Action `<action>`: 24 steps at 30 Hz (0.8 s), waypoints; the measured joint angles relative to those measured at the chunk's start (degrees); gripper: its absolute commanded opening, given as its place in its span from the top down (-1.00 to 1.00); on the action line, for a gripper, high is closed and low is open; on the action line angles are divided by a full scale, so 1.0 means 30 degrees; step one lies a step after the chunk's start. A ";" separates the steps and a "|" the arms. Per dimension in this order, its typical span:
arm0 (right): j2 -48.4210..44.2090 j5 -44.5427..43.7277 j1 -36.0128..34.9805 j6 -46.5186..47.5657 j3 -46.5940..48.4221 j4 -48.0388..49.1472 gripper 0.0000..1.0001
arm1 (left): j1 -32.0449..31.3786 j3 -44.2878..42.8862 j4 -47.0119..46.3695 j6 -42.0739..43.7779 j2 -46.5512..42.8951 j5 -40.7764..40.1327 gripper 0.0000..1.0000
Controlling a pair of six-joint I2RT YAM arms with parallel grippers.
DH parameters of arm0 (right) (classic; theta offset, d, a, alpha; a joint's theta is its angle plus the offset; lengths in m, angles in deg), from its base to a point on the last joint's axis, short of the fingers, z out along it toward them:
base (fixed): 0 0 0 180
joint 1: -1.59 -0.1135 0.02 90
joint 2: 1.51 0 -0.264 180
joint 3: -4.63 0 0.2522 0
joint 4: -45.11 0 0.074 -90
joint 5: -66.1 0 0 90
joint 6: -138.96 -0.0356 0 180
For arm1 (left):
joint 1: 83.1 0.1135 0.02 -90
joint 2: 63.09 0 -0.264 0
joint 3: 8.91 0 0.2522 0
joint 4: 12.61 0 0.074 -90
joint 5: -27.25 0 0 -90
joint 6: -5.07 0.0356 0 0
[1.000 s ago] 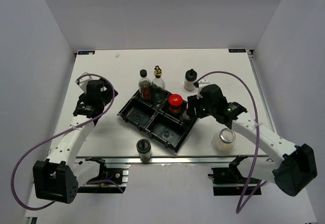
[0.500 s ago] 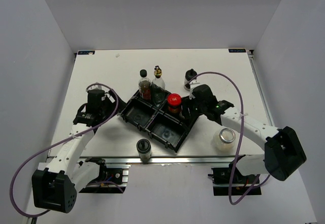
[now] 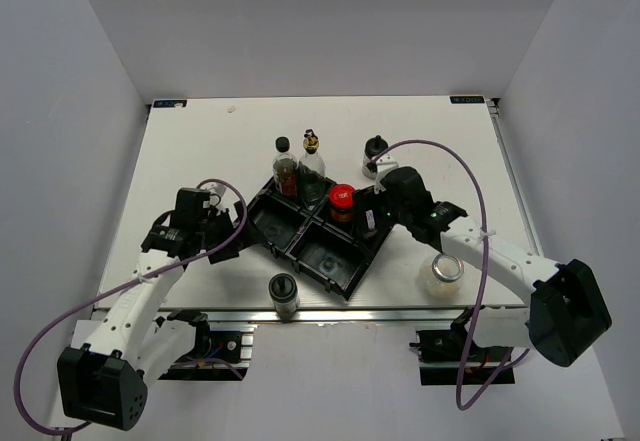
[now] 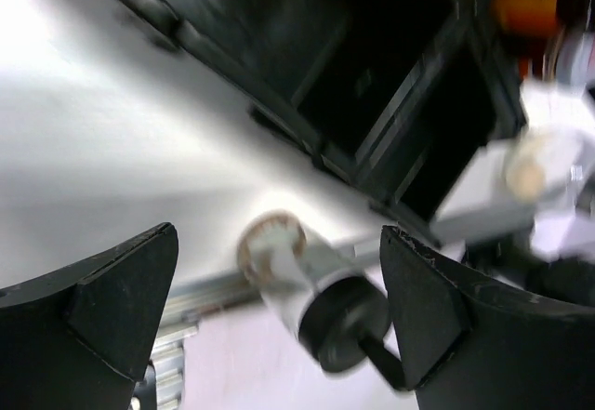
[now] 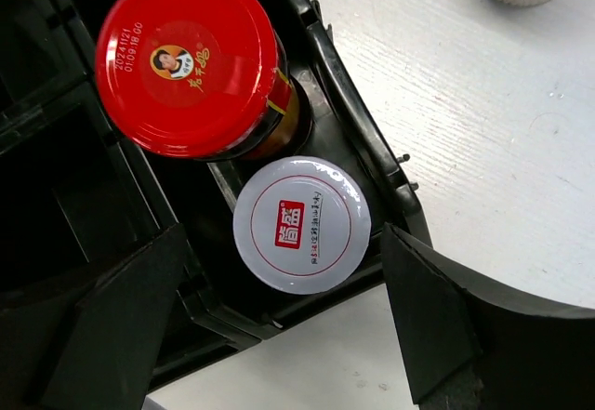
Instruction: Organize the condiment bottles
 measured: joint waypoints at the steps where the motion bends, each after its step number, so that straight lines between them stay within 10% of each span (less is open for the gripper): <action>1: -0.0153 -0.0007 0.0000 -0.0007 0.0000 0.0000 -0.79 | -0.0073 -0.0044 0.0299 0.0182 0.0109 0.0459 -0.96; 24: -0.3949 -0.2441 0.0000 -0.0219 -0.1348 -0.0233 -0.79 | -0.5085 -0.3337 0.5071 -0.0146 0.6054 0.1654 -0.96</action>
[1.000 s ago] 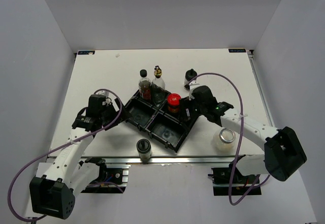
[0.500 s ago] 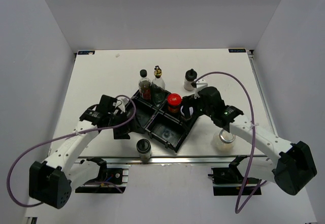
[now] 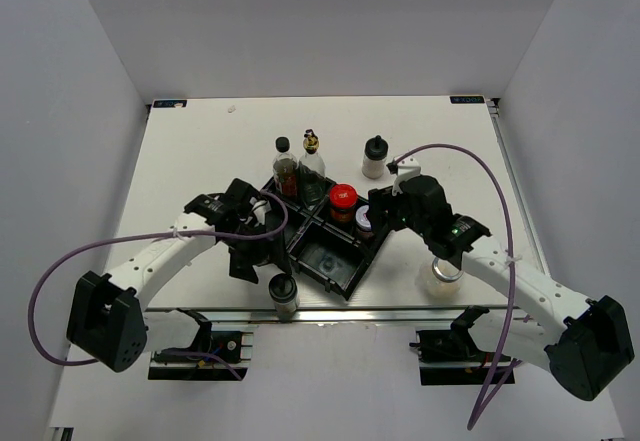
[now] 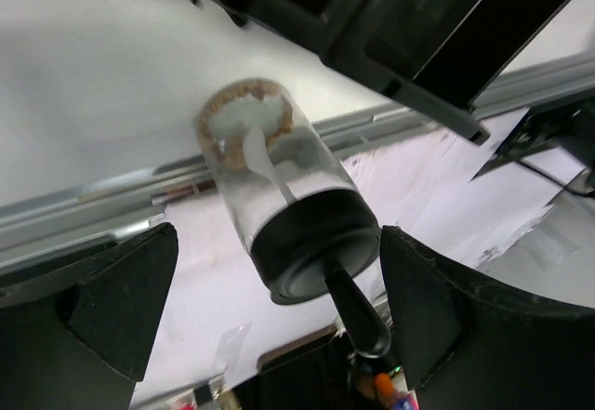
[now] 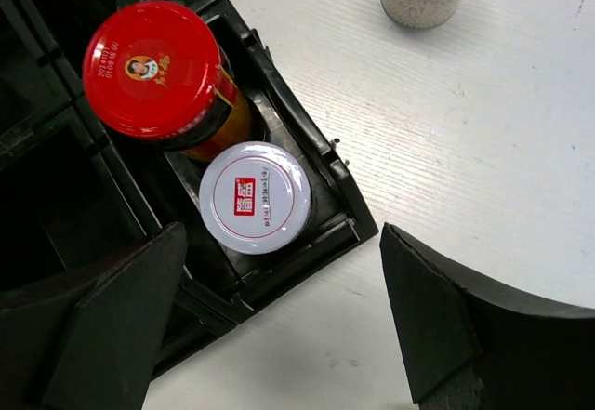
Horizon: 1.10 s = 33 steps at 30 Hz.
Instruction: Organize the condiment bottles
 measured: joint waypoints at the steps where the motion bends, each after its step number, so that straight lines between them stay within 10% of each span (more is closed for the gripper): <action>1: 0.0000 -0.0058 0.0000 0.0000 -0.0058 -0.0007 -0.79 | -0.0328 -0.0182 0.0197 -0.0087 0.0124 -0.0102 -0.96; 29: -0.0051 -0.1392 0.0000 0.0000 -0.0539 -0.0495 -0.79 | -0.4932 -0.2113 0.2178 -0.1370 0.3548 -0.1705 -0.96; 33: -0.0095 -0.1559 0.0000 0.0000 -0.0539 -0.0495 -0.79 | -0.5340 -0.2113 0.2127 -0.1734 0.3548 -0.1683 -0.63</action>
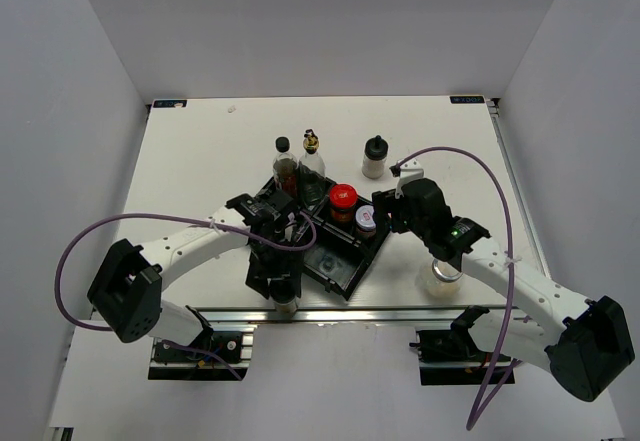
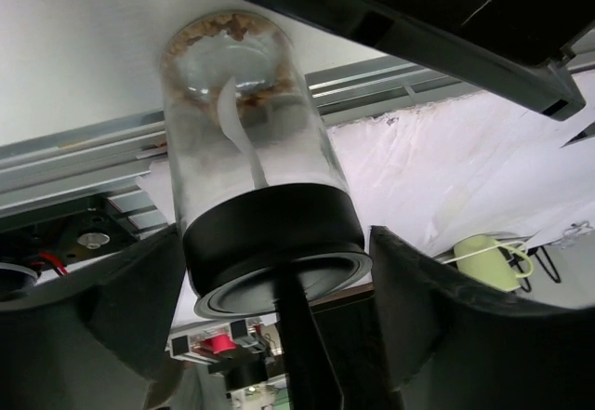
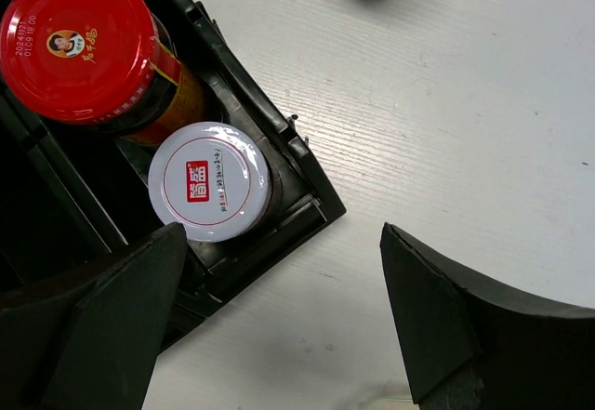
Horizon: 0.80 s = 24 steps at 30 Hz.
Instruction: Organize the condiment bottles
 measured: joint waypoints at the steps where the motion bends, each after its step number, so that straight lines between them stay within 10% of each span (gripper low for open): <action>1: 0.0000 -0.0036 0.0000 0.0000 0.0000 0.0000 -0.79 | -0.0080 0.0000 0.0000 -0.0044 0.0000 -0.0007 -0.40; 11: -0.0321 -0.0401 0.0000 0.0000 -0.0007 0.0000 -0.79 | -0.0321 -0.0262 0.0109 -0.0517 -0.0051 -0.0029 0.28; 24: -0.1195 -0.0248 0.0000 0.0007 -0.0393 0.0138 -0.79 | -0.0372 -0.6747 0.4058 -0.0430 0.0146 -0.3716 0.45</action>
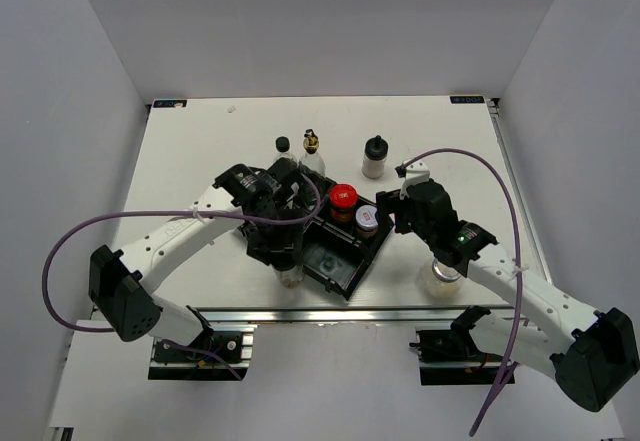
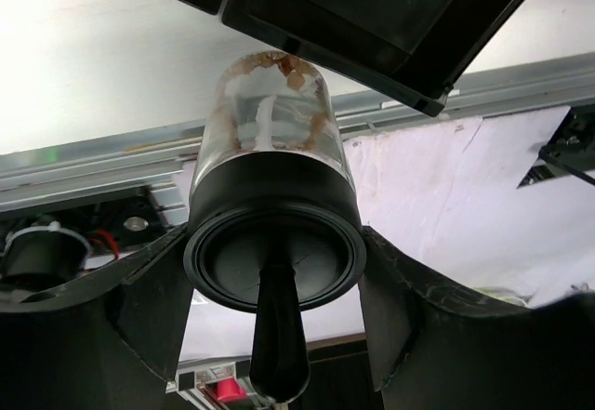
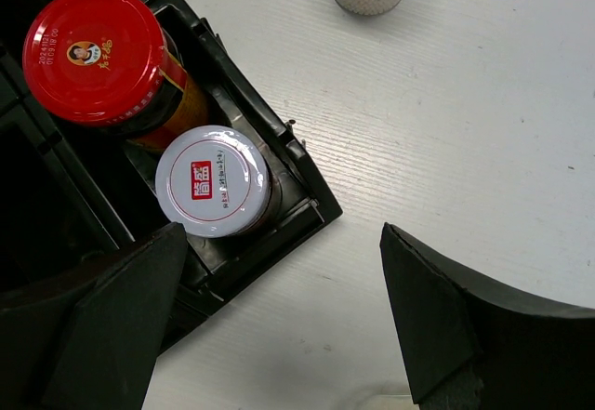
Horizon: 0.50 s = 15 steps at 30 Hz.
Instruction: Organize the condiment bottles
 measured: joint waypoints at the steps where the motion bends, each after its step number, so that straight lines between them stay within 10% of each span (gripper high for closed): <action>1: -0.0015 0.0007 0.0000 0.0000 -0.0007 0.0000 -0.79 | 0.0000 -0.0291 0.0248 -0.0015 0.0000 -0.0233 0.46; 15: -0.0335 0.0080 0.0000 0.0022 -0.0233 0.0277 -0.79 | 0.2820 -0.3169 0.0291 0.0736 0.0729 -0.3628 0.66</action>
